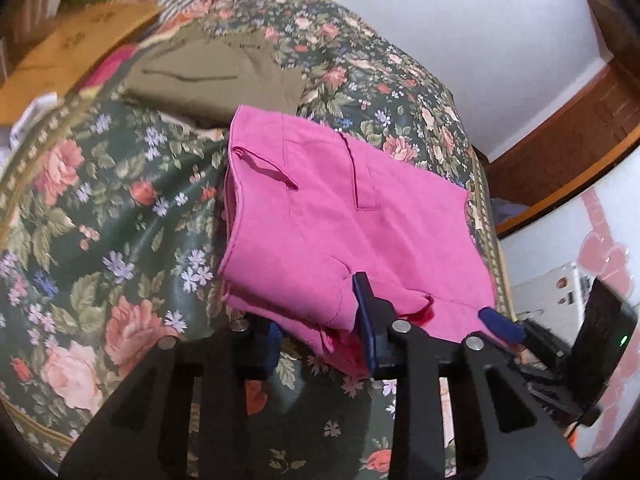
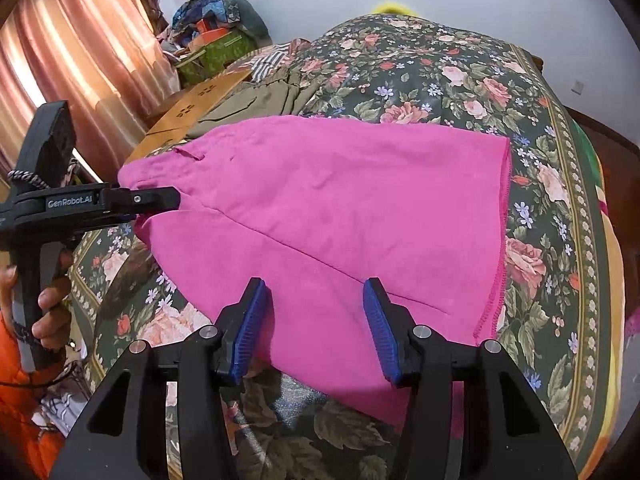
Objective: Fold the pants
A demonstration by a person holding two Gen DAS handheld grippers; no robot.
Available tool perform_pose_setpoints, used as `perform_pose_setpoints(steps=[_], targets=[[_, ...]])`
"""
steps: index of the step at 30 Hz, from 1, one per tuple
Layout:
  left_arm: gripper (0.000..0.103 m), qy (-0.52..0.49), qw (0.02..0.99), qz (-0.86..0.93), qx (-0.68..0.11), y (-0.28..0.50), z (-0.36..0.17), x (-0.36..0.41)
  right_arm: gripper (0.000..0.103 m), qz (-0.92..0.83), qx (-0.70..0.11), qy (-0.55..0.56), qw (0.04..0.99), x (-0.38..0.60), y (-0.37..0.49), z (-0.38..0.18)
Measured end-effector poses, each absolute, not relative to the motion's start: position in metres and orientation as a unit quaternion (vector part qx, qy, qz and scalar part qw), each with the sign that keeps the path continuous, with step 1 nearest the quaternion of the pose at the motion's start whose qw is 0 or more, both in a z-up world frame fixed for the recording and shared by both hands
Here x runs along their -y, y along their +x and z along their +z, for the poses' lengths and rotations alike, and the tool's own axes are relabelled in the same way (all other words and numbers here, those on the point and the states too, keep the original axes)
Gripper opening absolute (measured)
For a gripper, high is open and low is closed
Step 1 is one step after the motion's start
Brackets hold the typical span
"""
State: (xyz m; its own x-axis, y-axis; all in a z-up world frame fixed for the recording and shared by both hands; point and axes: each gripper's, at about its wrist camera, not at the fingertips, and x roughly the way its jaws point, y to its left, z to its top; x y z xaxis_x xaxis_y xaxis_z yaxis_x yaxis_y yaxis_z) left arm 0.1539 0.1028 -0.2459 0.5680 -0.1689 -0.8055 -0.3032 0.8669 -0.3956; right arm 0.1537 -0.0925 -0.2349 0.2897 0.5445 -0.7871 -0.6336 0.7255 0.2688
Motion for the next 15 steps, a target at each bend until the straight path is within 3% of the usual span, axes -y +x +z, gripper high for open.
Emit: perform_pose_setpoints(steps=[15], targets=[[0.029,-0.081,0.922,0.056,-0.376,0.114,-0.176,-0.068,0.047,0.384,-0.445,-0.026,0.809,0.067,0.164,-0.209]])
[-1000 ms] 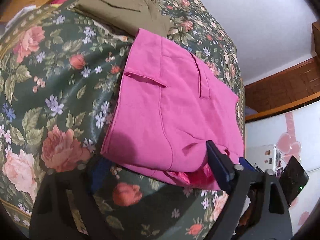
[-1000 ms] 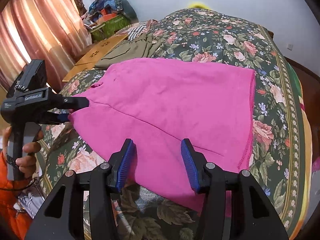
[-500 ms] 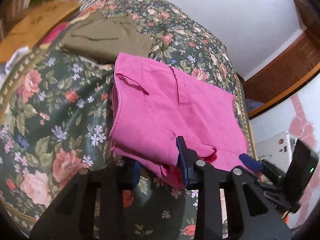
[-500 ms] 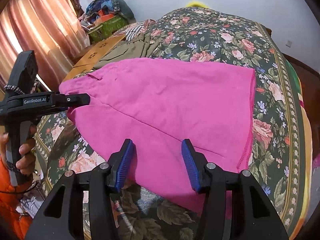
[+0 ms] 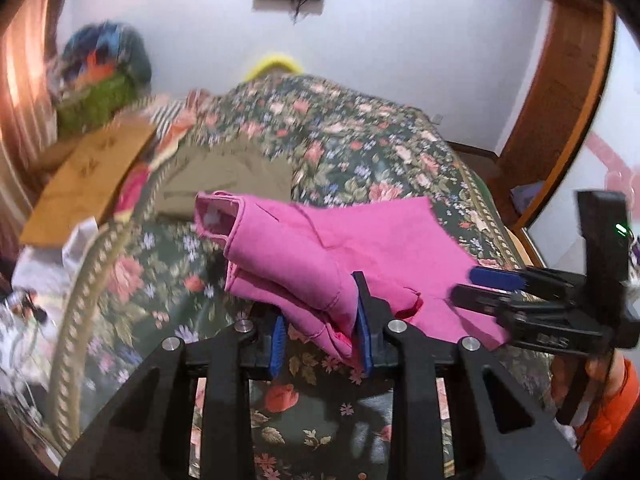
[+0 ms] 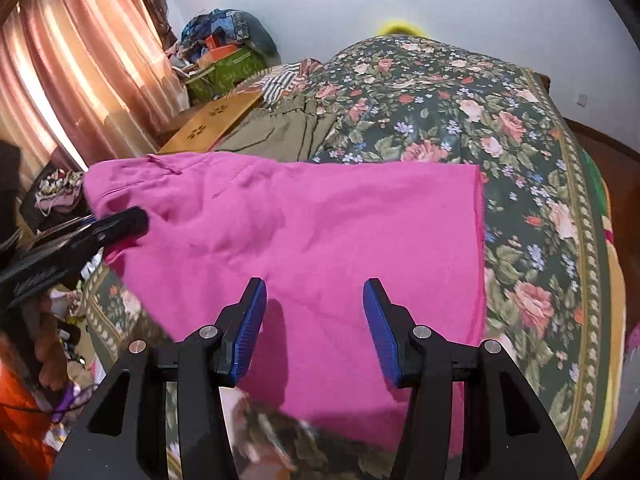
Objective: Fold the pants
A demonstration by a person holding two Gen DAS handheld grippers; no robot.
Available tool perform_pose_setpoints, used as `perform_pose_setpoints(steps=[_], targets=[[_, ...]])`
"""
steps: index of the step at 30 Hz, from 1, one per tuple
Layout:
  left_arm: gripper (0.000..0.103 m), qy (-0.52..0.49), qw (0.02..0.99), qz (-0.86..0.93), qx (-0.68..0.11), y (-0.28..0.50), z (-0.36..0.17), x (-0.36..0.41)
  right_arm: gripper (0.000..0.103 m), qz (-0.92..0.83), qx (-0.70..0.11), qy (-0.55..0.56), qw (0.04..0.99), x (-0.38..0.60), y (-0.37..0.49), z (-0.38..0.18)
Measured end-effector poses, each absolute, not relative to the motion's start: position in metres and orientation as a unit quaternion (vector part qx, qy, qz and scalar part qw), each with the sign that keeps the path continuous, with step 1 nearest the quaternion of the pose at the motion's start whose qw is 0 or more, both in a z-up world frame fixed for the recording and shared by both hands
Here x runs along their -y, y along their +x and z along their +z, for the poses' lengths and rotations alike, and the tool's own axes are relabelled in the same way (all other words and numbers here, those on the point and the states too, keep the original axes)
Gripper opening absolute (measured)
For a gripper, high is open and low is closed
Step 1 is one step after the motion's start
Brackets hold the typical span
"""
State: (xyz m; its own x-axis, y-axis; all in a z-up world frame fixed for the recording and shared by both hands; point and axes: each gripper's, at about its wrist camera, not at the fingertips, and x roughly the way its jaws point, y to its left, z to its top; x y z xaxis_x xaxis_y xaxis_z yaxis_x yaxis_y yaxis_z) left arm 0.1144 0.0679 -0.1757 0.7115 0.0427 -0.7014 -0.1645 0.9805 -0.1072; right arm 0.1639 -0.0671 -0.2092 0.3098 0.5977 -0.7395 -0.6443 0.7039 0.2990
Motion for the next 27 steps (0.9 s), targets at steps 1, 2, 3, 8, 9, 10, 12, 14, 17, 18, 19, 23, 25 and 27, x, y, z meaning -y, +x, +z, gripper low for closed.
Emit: perform_pose_setpoints(steps=[1,2,3,8,9,10,12,14,17,18,19,23,25,27], targets=[[0.029,-0.076,0.923,0.054,-0.372,0.114,-0.173,-0.065,0.047,0.387,-0.446,-0.023,0.806,0.064,0.166,-0.210],[0.029,-0.069,0.926,0.051,-0.368,0.113,-0.171,-0.062,0.047,0.390,-0.449,-0.023,0.803,0.060,0.168,-0.212],[0.029,-0.065,0.927,0.049,-0.366,0.113,-0.169,-0.059,0.047,0.391,-0.452,-0.025,0.801,0.057,0.168,-0.214],[0.028,-0.059,0.930,0.035,-0.361,0.115,-0.164,-0.050,0.047,0.409,-0.471,-0.045,0.780,0.039,0.164,-0.227],[0.027,-0.061,0.930,0.031,-0.361,0.116,-0.164,-0.048,0.048,0.413,-0.476,-0.049,0.775,0.036,0.162,-0.231],[0.026,-0.061,0.931,0.026,-0.360,0.118,-0.163,-0.045,0.049,0.414,-0.476,-0.053,0.774,0.035,0.160,-0.233],[0.025,-0.057,0.932,0.018,-0.357,0.121,-0.161,-0.040,0.049,0.412,-0.469,-0.065,0.779,0.033,0.155,-0.234],[0.023,-0.050,0.935,0.012,-0.350,0.123,-0.157,-0.032,0.049,0.414,-0.471,-0.058,0.777,0.036,0.155,-0.234],[0.022,-0.034,0.941,-0.006,-0.338,0.129,-0.151,-0.018,0.049,0.420,-0.476,-0.042,0.772,0.040,0.159,-0.234],[0.021,-0.030,0.941,-0.011,-0.337,0.132,-0.150,-0.014,0.049,0.420,-0.476,-0.039,0.771,0.040,0.160,-0.235],[0.021,-0.025,0.941,-0.018,-0.337,0.135,-0.149,-0.008,0.049,0.421,-0.477,-0.035,0.771,0.041,0.160,-0.235],[0.021,-0.007,0.942,-0.027,-0.334,0.141,-0.148,0.004,0.048,0.422,-0.478,-0.026,0.770,0.044,0.161,-0.234],[0.021,-0.007,0.942,-0.029,-0.335,0.142,-0.148,0.003,0.048,0.421,-0.478,-0.023,0.771,0.048,0.161,-0.232],[0.021,-0.007,0.941,-0.030,-0.337,0.142,-0.148,0.001,0.048,0.416,-0.478,-0.017,0.774,0.057,0.161,-0.228]])
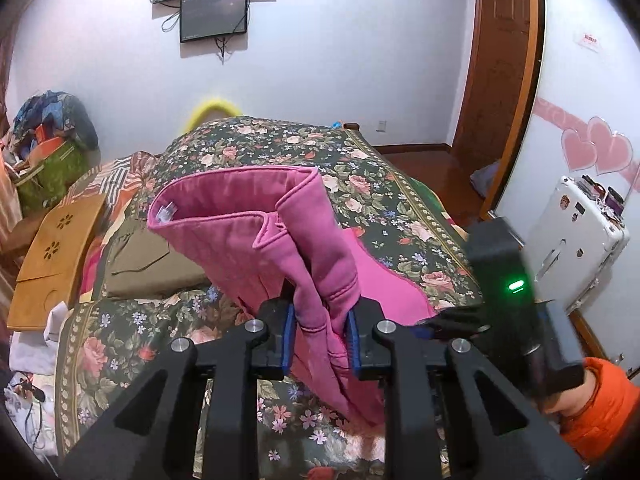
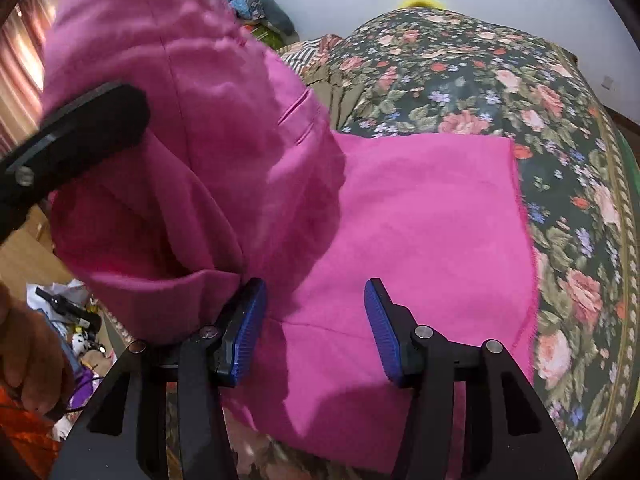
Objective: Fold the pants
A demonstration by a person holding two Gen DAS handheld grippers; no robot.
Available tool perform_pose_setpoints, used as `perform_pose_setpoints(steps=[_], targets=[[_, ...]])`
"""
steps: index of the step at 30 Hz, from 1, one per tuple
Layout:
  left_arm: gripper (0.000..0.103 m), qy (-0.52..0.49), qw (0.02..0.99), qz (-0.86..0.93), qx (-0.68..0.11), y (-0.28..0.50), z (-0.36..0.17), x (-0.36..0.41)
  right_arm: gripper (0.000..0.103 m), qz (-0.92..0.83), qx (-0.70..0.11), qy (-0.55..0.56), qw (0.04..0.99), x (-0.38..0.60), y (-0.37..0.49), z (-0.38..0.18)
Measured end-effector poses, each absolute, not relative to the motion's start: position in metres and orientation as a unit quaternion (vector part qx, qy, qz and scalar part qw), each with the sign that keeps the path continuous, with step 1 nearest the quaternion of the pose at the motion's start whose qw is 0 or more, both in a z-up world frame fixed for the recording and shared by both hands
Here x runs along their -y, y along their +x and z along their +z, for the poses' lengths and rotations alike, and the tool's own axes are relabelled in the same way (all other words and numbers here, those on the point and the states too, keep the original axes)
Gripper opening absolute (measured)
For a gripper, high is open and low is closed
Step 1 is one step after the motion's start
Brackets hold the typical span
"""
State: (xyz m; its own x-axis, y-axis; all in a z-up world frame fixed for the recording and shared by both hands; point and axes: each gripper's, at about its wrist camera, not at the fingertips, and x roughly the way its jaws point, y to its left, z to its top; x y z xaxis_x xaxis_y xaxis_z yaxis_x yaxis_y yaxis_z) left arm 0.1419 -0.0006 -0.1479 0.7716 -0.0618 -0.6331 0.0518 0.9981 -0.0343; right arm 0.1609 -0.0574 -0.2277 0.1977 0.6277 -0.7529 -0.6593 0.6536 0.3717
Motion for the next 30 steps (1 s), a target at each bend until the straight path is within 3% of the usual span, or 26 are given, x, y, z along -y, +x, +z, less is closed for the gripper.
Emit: perform_pose_setpoints(steps=[30], targets=[[0.020,0.016,0.930,-0.091,-0.356,0.168,-0.156,0.051,0.049,0.322,-0.466,0.004,0.824,0.156,0.155,-0.236]])
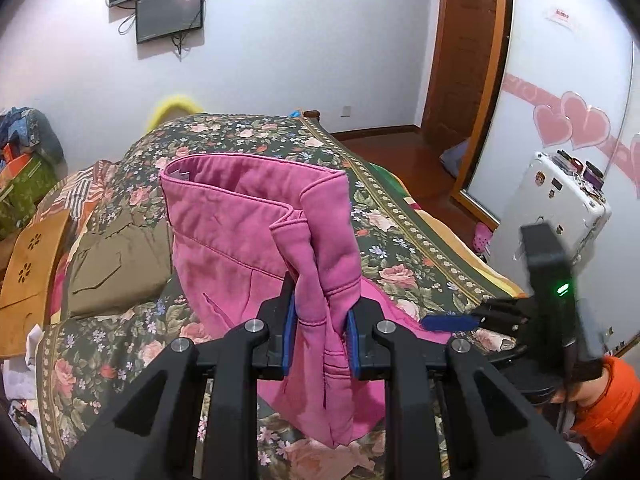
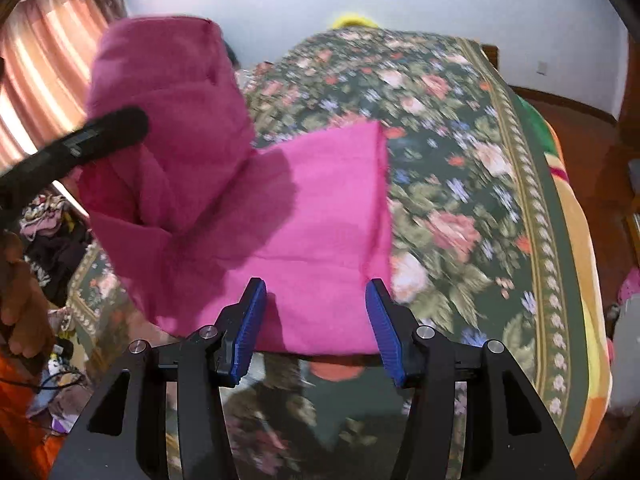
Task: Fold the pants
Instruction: 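Fold the lifted pink trouser end over with the left gripper and release it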
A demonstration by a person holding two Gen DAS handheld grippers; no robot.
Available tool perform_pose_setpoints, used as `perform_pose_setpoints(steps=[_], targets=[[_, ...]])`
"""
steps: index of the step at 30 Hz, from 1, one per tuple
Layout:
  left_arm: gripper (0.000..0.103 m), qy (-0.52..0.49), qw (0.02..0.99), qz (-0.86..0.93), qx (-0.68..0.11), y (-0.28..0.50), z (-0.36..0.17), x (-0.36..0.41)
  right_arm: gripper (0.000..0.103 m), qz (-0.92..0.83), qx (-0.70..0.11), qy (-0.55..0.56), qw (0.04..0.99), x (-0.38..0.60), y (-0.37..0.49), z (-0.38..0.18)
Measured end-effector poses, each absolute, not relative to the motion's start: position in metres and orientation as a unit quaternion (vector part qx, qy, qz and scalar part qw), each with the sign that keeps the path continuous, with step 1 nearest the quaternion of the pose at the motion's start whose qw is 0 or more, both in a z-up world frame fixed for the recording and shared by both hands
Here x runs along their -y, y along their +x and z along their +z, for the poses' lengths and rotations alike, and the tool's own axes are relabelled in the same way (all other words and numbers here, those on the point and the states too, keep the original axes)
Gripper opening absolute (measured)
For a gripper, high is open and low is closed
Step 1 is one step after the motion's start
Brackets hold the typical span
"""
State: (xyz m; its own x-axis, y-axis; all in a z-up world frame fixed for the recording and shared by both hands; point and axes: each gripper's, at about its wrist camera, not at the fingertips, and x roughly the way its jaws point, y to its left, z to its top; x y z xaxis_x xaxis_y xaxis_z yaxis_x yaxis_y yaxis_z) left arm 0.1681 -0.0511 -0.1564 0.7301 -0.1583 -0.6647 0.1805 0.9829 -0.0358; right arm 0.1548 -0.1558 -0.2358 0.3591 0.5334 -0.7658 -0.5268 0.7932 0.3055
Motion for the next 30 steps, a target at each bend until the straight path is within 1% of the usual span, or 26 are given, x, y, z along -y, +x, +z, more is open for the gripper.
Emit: perform_pose_setpoints(steps=[2,4,15,22,24,25,28,30], targets=[[0.020,0.017,0.929,-0.094,-0.357,0.171,-0.157,0.055,0.049,0.316,-0.484,0.009,0.816,0.155,0.157,-0.251],[0.020,0.020,0.927,-0.100,-0.360,0.173,-0.158,0.061,0.049,0.318,-0.480,0.028,0.817,0.157,0.157,-0.255],[0.020,0.025,0.899,-0.140,-0.414,0.195,-0.187,0.090,0.049,0.317,-0.484,0.038,0.815,0.163,0.155,-0.251],[0.021,0.039,0.885,-0.152,-0.439,0.196,-0.208,0.103,0.049,0.298,-0.473,0.026,0.828,0.174,0.145,-0.240],[0.025,0.045,0.883,-0.152,-0.442,0.196,-0.211,0.105,0.049,0.296,-0.471,0.029,0.830,0.178,0.143,-0.237],[0.028,0.048,0.881,-0.153,-0.445,0.196,-0.213,0.107,0.049,0.295,-0.471,0.030,0.831,0.179,0.142,-0.236],[0.048,0.046,0.875,-0.152,-0.458,0.196,-0.217,0.108,0.049,0.291,-0.469,0.029,0.834,0.183,0.140,-0.232],[0.049,0.035,0.873,-0.152,-0.462,0.193,-0.215,0.106,0.049,0.287,-0.466,0.027,0.836,0.184,0.138,-0.231]])
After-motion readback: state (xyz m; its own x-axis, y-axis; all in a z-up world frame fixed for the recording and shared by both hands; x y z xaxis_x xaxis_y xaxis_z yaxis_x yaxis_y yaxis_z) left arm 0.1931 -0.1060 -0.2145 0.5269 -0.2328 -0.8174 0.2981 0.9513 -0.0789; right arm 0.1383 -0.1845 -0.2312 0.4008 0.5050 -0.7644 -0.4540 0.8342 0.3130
